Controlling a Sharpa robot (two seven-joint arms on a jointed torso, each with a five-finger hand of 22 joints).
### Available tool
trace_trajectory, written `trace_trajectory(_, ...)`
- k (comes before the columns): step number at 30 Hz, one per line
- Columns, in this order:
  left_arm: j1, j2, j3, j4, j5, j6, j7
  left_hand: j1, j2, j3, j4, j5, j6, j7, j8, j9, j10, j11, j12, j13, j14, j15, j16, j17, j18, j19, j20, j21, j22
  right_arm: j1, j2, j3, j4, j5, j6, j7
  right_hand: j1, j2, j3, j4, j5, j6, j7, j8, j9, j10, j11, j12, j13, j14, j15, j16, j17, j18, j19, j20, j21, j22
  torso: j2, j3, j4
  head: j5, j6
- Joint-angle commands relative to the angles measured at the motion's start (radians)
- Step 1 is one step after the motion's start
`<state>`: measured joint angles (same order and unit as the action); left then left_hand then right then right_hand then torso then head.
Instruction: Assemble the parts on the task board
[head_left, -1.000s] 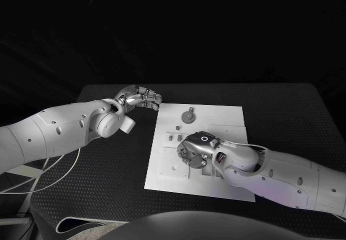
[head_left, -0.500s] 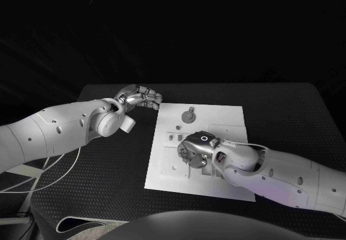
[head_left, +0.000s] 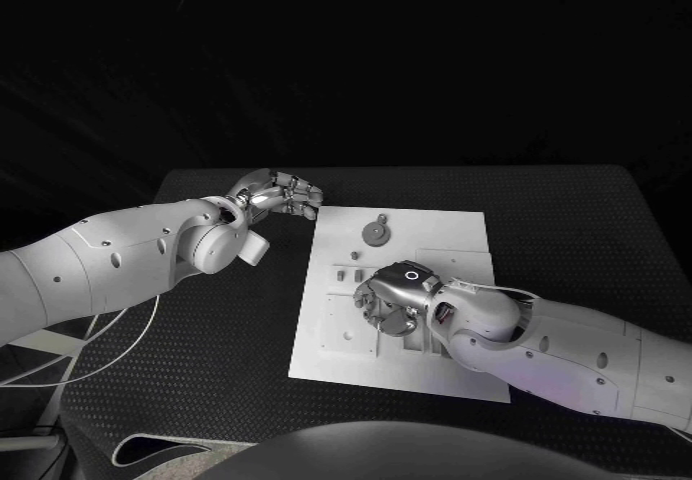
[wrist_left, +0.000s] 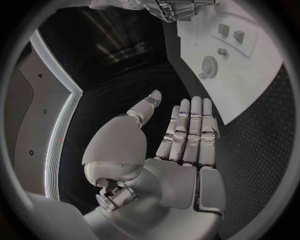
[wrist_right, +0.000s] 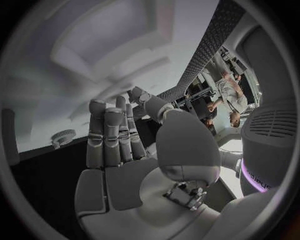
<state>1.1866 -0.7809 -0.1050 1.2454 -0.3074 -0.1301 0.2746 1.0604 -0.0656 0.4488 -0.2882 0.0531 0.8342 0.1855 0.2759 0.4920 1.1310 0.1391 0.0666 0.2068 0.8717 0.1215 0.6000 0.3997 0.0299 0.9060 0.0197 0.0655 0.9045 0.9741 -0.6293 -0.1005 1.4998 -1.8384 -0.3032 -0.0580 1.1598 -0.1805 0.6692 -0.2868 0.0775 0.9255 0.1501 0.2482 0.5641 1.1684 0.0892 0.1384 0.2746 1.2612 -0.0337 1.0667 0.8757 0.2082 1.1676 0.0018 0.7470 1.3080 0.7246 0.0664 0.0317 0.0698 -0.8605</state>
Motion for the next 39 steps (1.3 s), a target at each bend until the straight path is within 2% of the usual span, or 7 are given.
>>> trace_trajectory(1,0.002,0.000,0.001,0.002,0.006,0.009,0.005,0.009,0.002,-0.005,0.001,-0.002,-0.002,0.006,0.003,-0.001,-0.004,0.004,0.001,-0.001,0.006,-0.001,-0.004,0.002,0.011,0.002,0.003,0.003,-0.002,-0.003,-0.005,-0.002,-0.004,0.001,0.002,-0.005,0.001,-0.012,-0.002,0.002,-0.001,-0.007,0.000,-0.006,-0.001,-0.008,0.000,-0.002,0.002,0.000,0.010,-0.001,0.002,0.054,-0.006,0.002,-0.004,0.005,0.000,0.0004,0.0005,-0.001,0.000)
trace_trajectory(13,0.002,-0.004,0.001,-0.004,0.006,0.007,0.004,0.009,0.002,-0.005,0.000,-0.002,-0.002,0.006,0.004,-0.001,-0.004,0.004,0.001,-0.002,0.006,-0.001,-0.004,0.003,0.011,0.002,0.003,0.003,-0.002,0.024,-0.051,-0.002,0.058,0.019,-0.058,-0.001,0.004,-0.008,0.002,0.001,-0.001,0.000,0.003,-0.002,-0.002,-0.001,-0.002,0.001,0.004,0.002,0.008,0.001,0.003,0.054,-0.002,0.000,-0.002,0.007,-0.001,0.0013,-0.0011,-0.007,0.006)
trace_trajectory(23,0.002,-0.008,0.001,-0.007,0.006,0.005,0.011,0.010,0.002,-0.005,0.000,-0.002,-0.002,0.006,0.004,-0.001,-0.004,0.004,0.001,-0.002,0.006,-0.001,-0.005,0.003,0.011,0.002,0.003,0.003,-0.002,0.125,-0.147,0.024,0.141,0.155,-0.041,0.033,0.004,-0.008,0.002,0.001,-0.001,0.001,0.003,-0.002,-0.002,-0.001,-0.002,0.002,0.004,0.002,0.008,0.002,0.003,0.054,-0.002,0.000,-0.002,0.007,-0.001,0.0007,-0.0025,-0.016,0.020)
trace_trajectory(26,0.002,-0.007,0.001,-0.007,0.006,0.005,0.012,0.010,0.002,-0.005,0.000,-0.002,-0.001,0.006,0.004,-0.001,-0.004,0.004,0.001,-0.002,0.006,-0.001,-0.005,0.003,0.011,0.002,0.003,0.003,-0.002,0.153,-0.174,0.030,0.150,0.188,-0.013,0.057,-0.015,-0.018,-0.006,0.014,-0.001,0.004,0.007,-0.001,-0.003,0.014,-0.009,0.010,0.008,0.022,0.004,0.019,0.011,0.054,0.017,-0.004,0.011,0.012,-0.001,0.0000,-0.0036,-0.020,0.026)
trace_trajectory(32,0.002,-0.005,0.001,-0.010,0.006,0.006,0.013,0.009,0.002,-0.006,0.001,-0.002,-0.001,0.005,0.004,-0.001,-0.004,0.004,0.001,-0.002,0.007,-0.001,-0.005,0.004,0.011,0.002,0.003,0.003,-0.003,0.233,-0.236,0.035,0.133,0.162,0.144,0.033,-0.037,-0.042,-0.010,0.026,-0.002,0.008,0.004,0.002,-0.005,0.007,-0.005,0.007,0.007,0.014,0.005,0.019,0.013,0.054,0.012,-0.005,0.009,0.014,0.000,0.0002,0.0009,-0.026,0.030)
trace_trajectory(36,0.002,-0.004,0.001,-0.013,0.006,0.005,0.013,0.009,0.001,-0.006,0.001,-0.002,-0.001,0.005,0.005,-0.001,-0.003,0.004,0.001,-0.002,0.007,-0.001,-0.006,0.004,0.011,0.002,0.003,0.003,-0.003,0.234,-0.248,0.035,0.128,0.133,0.204,0.001,-0.071,-0.052,-0.044,0.029,-0.004,-0.010,-0.010,-0.006,-0.010,-0.017,0.005,-0.006,0.002,-0.006,0.015,0.019,0.016,0.054,-0.006,0.000,0.005,0.017,0.000,-0.0021,0.0007,-0.029,0.032)
trace_trajectory(39,0.002,-0.005,0.001,-0.013,0.006,0.005,0.013,0.009,0.001,-0.006,0.001,-0.002,0.000,0.005,0.005,-0.001,-0.003,0.004,0.001,-0.002,0.007,-0.001,-0.006,0.005,0.011,0.002,0.003,0.004,-0.003,0.234,-0.256,0.031,0.126,0.097,0.212,-0.010,-0.090,-0.060,-0.060,0.037,-0.003,-0.032,-0.026,-0.016,-0.015,-0.046,0.018,-0.020,-0.005,-0.032,0.027,0.013,0.016,0.054,-0.028,0.008,-0.006,0.016,0.001,0.0004,0.0016,-0.033,0.035)
